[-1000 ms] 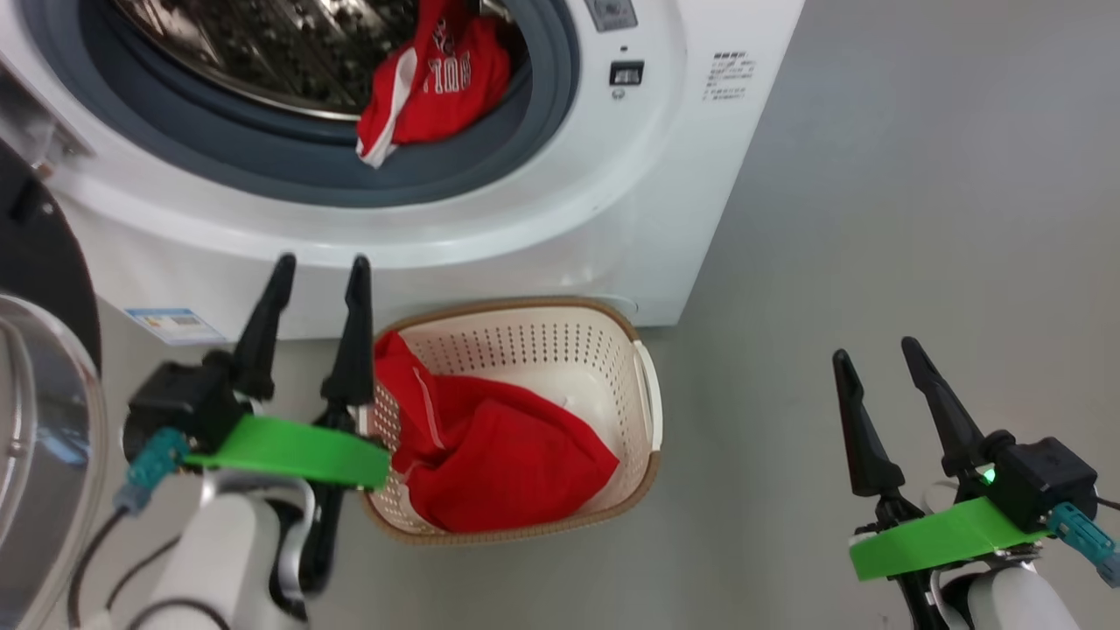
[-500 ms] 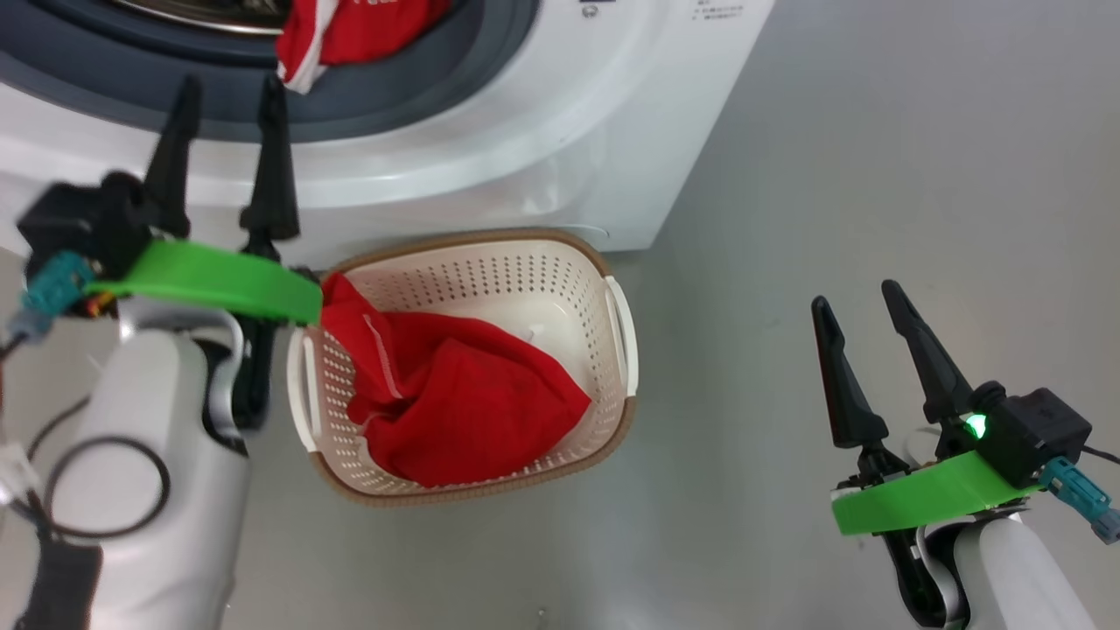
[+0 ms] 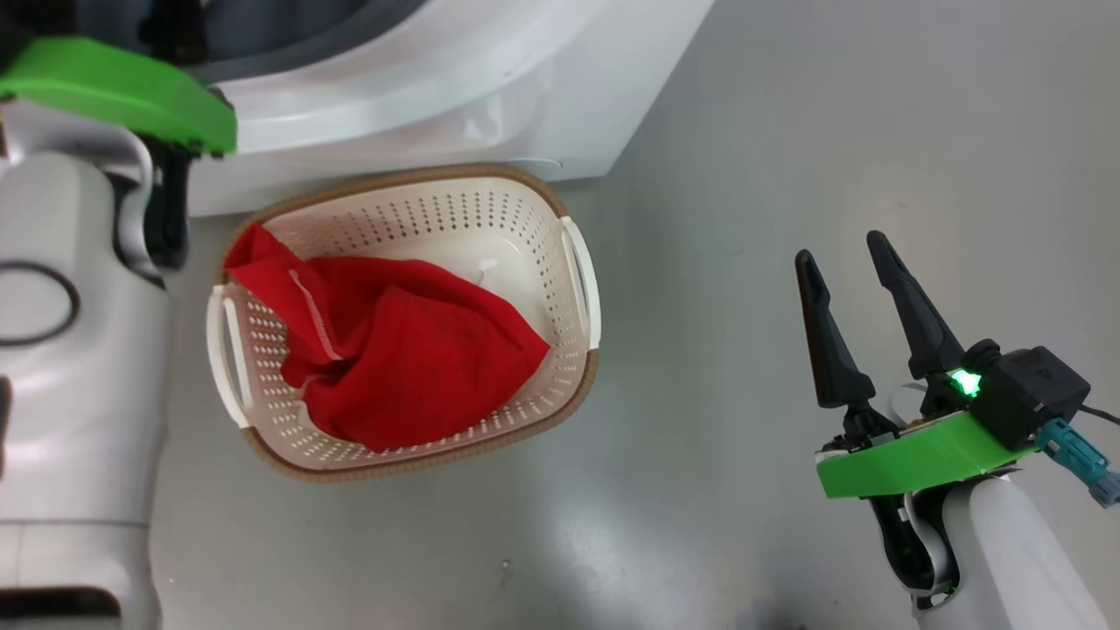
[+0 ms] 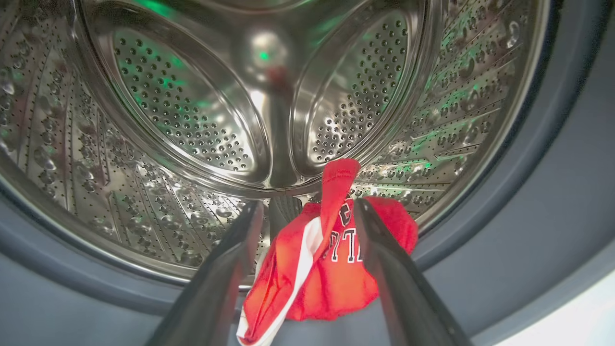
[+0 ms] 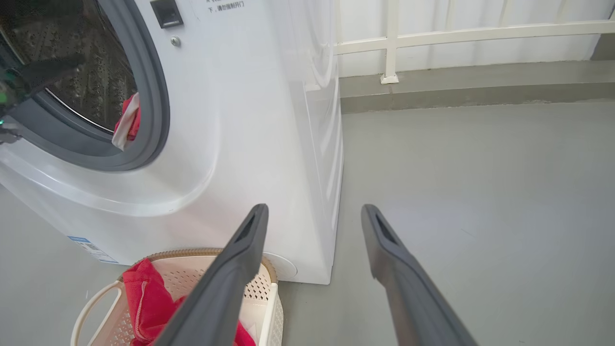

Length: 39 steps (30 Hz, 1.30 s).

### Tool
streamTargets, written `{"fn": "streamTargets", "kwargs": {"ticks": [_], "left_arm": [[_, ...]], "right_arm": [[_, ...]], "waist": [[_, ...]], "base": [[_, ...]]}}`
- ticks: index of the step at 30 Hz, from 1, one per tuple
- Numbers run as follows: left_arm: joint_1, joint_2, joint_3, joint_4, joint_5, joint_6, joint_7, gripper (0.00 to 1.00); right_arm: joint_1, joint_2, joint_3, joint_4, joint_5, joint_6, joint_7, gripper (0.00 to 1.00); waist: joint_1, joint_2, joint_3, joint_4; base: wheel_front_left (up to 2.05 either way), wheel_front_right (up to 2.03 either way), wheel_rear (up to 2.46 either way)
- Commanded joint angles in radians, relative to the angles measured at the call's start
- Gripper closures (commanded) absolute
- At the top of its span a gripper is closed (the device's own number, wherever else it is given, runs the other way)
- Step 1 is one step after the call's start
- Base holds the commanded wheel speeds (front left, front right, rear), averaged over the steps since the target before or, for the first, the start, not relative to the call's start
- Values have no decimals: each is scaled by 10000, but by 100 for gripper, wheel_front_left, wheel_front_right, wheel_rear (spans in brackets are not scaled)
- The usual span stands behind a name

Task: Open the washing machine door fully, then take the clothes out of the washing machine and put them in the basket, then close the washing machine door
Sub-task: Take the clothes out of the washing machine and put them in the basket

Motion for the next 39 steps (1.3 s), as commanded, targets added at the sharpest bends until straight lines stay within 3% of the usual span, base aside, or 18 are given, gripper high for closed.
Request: {"fn": "streamTargets", "kwargs": {"ticks": [1, 7, 19, 28, 39], "left_arm": [[-423, 463, 243, 26, -41, -119, -49, 0], [-1677, 787, 302, 1235, -227, -307, 204, 0], [-3048, 1139, -142, 3177, -613, -616, 2114, 0], [-3307, 1402, -733, 4342, -196, -352, 3416, 0], [-3062, 1535, -948, 4710, -168, -226, 3659, 0]], "right_arm": [[-99, -60, 304, -216, 133, 62, -63, 0], [-269, -60, 476, -95, 178, 62, -63, 0], [-255, -60, 543, 47, 197, 62, -63, 0], [18, -60, 720, 126, 213, 62, -63, 0], [202, -60, 902, 111, 345, 62, -63, 0]], "waist": [[1, -1, 385, -297], [1, -1, 811, -608], [1, -1, 936, -874], [1, -1, 562, -1090], [1, -1, 391, -1471]], "base": [[0, 0, 0], [0, 0, 0], [0, 0, 0], [0, 0, 0], [0, 0, 0]]}}
